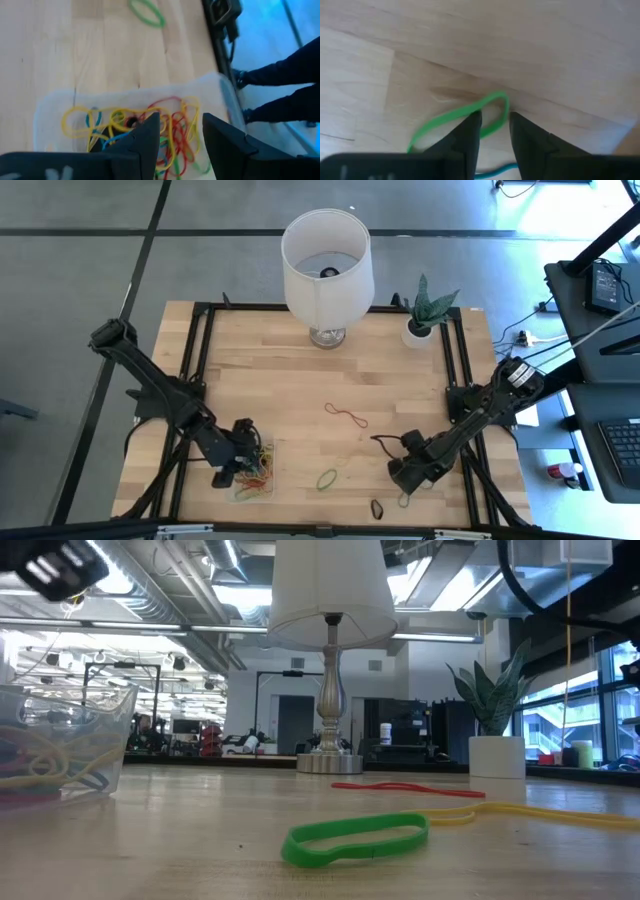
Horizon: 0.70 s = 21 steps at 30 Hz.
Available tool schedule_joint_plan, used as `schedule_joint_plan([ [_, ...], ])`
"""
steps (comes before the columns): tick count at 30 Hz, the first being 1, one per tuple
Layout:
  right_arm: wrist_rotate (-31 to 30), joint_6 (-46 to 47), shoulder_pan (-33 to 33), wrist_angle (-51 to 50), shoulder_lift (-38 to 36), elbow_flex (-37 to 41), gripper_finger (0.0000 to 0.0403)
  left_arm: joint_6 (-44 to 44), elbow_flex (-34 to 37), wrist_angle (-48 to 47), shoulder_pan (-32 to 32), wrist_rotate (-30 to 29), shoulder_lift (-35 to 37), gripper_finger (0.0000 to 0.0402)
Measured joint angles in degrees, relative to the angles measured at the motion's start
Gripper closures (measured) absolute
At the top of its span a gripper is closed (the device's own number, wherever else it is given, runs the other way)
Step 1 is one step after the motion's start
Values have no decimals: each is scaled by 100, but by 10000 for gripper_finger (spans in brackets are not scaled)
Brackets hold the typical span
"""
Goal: Pick and place rubber bands into bin
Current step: Put the green rubber band into the transparent bin
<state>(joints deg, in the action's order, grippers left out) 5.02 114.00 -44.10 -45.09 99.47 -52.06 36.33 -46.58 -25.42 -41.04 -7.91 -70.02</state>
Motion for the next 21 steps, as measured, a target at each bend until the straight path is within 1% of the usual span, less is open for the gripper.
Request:
schedule_joint_plan([
  [3, -3, -24, 2, 20, 2, 41, 311, 0, -207, -1, 0, -140, 20, 258],
  [9, -60, -261, 2, 43, 14, 35, 386, -56, -482, -91, 45, -1011, 21, 259],
  [10, -61, -300, 2, 35, 17, 23, 393, -168, -501, -145, 103, -1037, 22, 260],
  [12, -66, -337, 0, -17, 39, -39, 395, -435, -512, -260, 243, -960, 75, 269],
  [15, -200, -340, -5, -160, 63, -206, 393, -830, -512, -463, 518, -745, 293, 305],
  [19, -427, -348, -2, -460, 101, -429, 400, -1630, -483, -786, 904, -692, 829, 382],
  [21, -458, -328, 7, -537, 88, -534, 400, -2080, -373, -853, 1072, -690, 1203, 394],
])
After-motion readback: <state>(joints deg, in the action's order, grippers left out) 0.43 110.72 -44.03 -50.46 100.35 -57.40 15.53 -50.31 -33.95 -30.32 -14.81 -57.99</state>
